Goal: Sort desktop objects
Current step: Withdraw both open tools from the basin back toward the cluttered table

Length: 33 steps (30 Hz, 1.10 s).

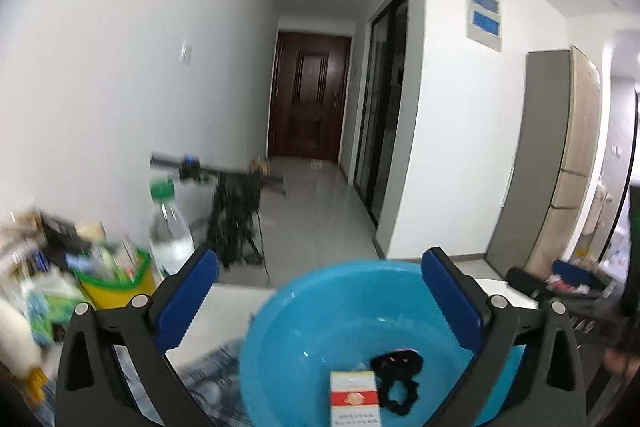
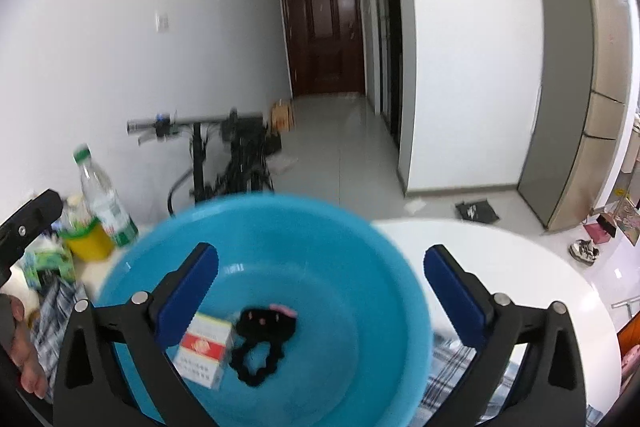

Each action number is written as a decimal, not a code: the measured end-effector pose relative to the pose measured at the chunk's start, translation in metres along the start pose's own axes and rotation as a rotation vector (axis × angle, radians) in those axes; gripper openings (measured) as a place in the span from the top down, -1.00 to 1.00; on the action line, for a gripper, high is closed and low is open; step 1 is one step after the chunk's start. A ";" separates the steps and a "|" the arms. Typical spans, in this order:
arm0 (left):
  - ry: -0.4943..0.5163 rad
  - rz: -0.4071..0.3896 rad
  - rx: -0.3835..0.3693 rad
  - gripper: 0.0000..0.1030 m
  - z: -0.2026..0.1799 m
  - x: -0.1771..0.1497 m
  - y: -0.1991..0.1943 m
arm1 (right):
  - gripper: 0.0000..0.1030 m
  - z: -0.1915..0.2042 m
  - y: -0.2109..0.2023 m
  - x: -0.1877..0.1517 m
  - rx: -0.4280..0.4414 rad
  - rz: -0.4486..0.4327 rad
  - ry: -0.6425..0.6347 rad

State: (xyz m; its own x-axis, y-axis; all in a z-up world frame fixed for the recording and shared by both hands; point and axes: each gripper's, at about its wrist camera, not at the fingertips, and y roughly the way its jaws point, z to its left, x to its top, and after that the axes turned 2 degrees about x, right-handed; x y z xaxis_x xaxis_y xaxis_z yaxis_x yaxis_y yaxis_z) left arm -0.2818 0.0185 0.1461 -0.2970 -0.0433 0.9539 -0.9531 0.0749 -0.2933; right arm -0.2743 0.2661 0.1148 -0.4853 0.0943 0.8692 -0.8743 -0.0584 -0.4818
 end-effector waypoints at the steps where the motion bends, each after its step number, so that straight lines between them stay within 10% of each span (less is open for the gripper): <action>1: 0.024 -0.016 0.007 -1.00 -0.003 0.002 -0.004 | -0.99 0.000 -0.006 0.003 0.012 -0.018 0.005; 23: 0.206 -0.082 0.167 -1.00 -0.049 0.014 -0.074 | -1.00 0.030 -0.103 0.022 -0.008 -0.283 -0.061; 33: 0.147 -0.123 0.078 -1.00 -0.037 0.025 -0.121 | -1.00 0.036 -0.131 0.021 -0.005 -0.300 -0.052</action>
State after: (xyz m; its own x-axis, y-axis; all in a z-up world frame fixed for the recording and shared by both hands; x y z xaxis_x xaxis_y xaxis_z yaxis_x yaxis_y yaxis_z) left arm -0.1721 0.0453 0.2076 -0.1719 0.0989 0.9801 -0.9850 0.0006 -0.1728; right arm -0.1696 0.2400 0.1998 -0.2050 0.0558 0.9772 -0.9786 -0.0308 -0.2036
